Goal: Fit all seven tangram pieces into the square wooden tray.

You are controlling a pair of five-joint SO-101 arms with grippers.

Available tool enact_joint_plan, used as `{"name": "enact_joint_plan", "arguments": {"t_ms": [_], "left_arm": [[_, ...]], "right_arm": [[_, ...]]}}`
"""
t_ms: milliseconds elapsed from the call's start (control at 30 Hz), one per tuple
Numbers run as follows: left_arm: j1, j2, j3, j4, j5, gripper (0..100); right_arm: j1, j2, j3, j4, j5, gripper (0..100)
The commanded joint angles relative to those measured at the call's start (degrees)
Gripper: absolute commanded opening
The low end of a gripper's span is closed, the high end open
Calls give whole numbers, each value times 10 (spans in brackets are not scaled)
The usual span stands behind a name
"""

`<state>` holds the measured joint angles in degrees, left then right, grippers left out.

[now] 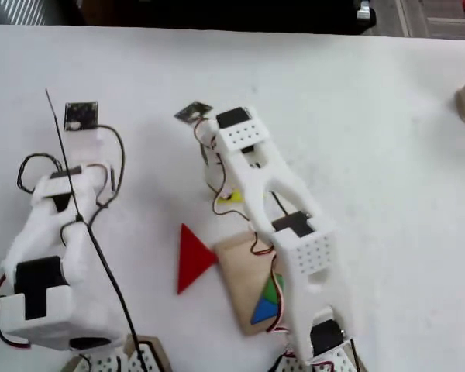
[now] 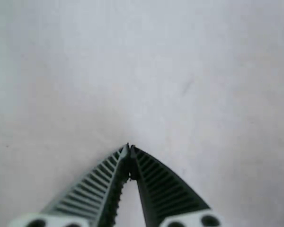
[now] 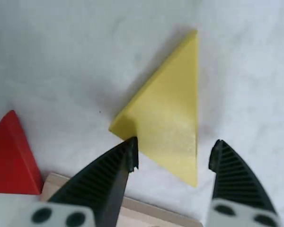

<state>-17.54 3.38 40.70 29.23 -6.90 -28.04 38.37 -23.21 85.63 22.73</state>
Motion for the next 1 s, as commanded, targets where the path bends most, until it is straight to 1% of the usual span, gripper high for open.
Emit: {"name": "enact_joint_plan", "arguments": {"t_ms": [0,200,267,400,567,633,700,767,833,867,967], "left_arm": [[2,-2,-29,3,4,22],[4,-2,-29,3,4,23],[5,-2,-29,3,4,23],[12,-2,-32,3,6,24],[61,-15,-28,11,8,24],[97,-43,-30,39,16,22],[152,-79,-7,81,26,24],[188,-118,24,128,-4,24],[197,-166,61,174,-52,24],[200,-191,84,191,-64,24],[220,-275,156,216,-66,24]], "right_arm": [[-19,-80,32,0,7,241],[-20,-170,155,-88,4,241],[-2,-213,192,-102,-9,241],[55,-275,267,-141,-91,241],[105,-281,315,-213,-102,241],[110,-271,331,-245,-102,241],[107,-261,341,-266,-102,241],[104,-252,339,-270,-102,241],[104,-247,339,-281,-102,241],[104,-244,341,-291,-102,241],[106,-231,339,-311,-101,241]]}}
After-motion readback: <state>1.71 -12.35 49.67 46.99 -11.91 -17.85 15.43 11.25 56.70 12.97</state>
